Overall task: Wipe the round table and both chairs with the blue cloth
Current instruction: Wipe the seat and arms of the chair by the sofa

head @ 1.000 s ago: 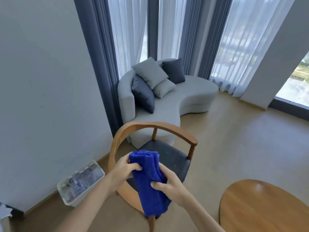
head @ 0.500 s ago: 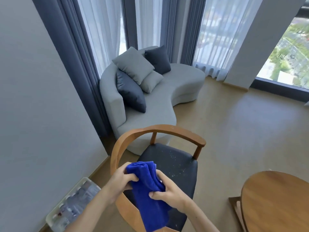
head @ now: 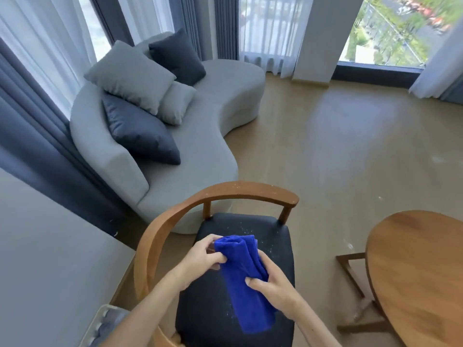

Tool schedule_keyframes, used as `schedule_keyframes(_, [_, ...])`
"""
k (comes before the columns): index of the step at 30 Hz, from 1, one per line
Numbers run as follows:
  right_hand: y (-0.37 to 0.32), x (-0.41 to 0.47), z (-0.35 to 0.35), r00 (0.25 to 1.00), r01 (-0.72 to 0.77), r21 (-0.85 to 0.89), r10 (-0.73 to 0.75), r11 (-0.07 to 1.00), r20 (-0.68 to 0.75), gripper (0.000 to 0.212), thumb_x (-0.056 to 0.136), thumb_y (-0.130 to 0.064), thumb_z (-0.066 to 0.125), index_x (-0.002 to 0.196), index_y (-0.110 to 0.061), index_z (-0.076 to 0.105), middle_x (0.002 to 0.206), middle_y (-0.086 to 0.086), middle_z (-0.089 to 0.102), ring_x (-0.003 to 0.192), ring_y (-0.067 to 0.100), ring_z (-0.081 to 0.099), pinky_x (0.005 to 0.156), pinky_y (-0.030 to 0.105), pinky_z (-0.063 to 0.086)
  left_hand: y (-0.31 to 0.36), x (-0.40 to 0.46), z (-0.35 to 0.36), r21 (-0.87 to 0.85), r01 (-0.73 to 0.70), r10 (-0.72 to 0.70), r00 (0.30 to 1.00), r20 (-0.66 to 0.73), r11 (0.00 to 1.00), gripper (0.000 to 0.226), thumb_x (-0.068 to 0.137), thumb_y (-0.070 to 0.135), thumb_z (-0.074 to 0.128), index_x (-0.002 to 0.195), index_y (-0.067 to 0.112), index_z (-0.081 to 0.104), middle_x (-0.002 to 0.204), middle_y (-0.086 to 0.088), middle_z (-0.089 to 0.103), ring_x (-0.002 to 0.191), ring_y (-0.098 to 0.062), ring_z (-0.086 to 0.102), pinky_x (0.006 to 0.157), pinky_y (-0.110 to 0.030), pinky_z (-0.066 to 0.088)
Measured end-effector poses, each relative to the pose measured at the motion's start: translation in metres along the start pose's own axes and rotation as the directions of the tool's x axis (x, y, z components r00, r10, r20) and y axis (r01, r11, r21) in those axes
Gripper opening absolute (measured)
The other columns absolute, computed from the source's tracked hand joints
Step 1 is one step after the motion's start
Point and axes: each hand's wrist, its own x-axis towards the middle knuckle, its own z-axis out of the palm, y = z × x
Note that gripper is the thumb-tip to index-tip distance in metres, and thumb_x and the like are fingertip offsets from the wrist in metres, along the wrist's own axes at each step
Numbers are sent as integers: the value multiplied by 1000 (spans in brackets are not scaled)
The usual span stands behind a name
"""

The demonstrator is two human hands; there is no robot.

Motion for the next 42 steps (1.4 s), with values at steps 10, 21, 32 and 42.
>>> schedule_keyframes(10, [110,52,-8,936,-260,-219,191,940,-295,49,82,-5,52,101,-50,51,95,-9,63,86,16,58,72,16,44,-54,141,-113,887,0,316,934,-165,462,56,88,25,59,139,17,40,137,-6,46,123,-24,47,105,-43,41])
schedule_keyframes(21, [154,169,3,960,-265,-758,87,596,-268,59,87,-5,43,138,-32,34,122,-4,46,100,25,50,76,35,44,-129,202,-153,998,-59,186,980,64,-32,77,96,30,36,152,22,-16,161,-7,-10,147,-25,11,119,-37,18])
schedule_keyframes(32, [204,242,11,993,-49,-993,-99,109,-60,77,65,-45,77,136,-26,51,132,17,52,119,38,51,98,52,43,-134,207,-160,989,-117,284,955,86,94,82,95,18,41,151,26,-18,162,0,-5,148,-20,15,115,-37,30])
schedule_keyframes(42, [222,271,-4,914,-21,-971,-388,240,-116,80,64,-65,64,134,-29,52,138,15,45,123,37,42,97,49,35,-134,206,-160,986,-113,319,945,69,122,78,95,22,41,152,32,-12,161,8,-4,145,-17,21,101,-37,45])
